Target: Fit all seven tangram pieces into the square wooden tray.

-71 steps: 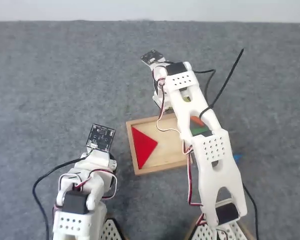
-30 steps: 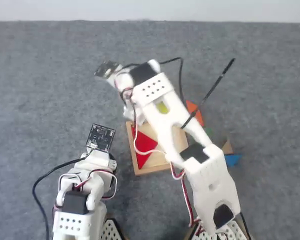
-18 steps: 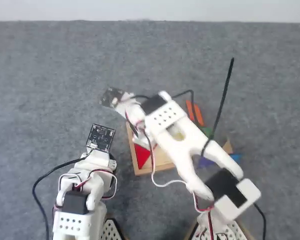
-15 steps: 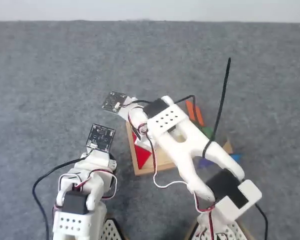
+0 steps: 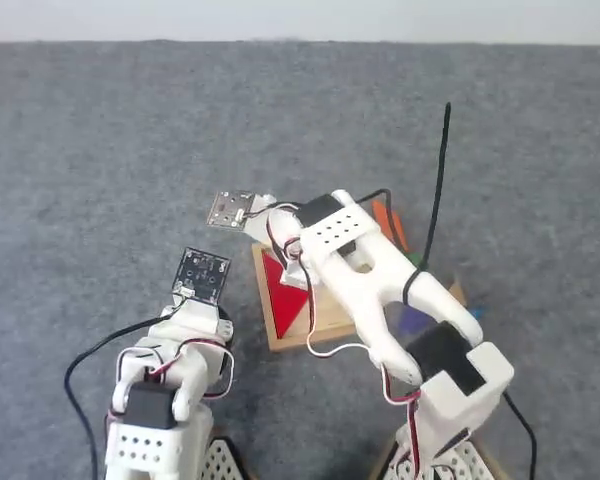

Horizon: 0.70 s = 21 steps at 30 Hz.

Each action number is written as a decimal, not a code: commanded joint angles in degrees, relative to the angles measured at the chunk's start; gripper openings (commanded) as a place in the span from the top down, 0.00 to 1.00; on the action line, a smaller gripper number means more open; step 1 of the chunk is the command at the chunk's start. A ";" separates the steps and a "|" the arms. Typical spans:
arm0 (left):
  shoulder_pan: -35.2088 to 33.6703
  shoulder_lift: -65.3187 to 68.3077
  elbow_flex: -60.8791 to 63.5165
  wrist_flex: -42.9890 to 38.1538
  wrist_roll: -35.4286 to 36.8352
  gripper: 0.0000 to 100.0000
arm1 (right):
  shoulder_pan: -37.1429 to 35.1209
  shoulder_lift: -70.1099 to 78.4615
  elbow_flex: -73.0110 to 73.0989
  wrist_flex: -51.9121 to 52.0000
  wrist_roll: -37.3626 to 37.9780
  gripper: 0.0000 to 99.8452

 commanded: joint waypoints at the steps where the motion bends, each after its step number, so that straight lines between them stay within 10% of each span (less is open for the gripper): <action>1: -0.09 -0.88 -0.57 0.18 -0.09 0.98 | 0.66 -0.57 -0.18 -1.71 2.37 0.71; 21: -0.09 -0.88 -0.57 0.18 -0.09 0.98 | -2.86 1.89 3.96 -2.86 8.79 0.70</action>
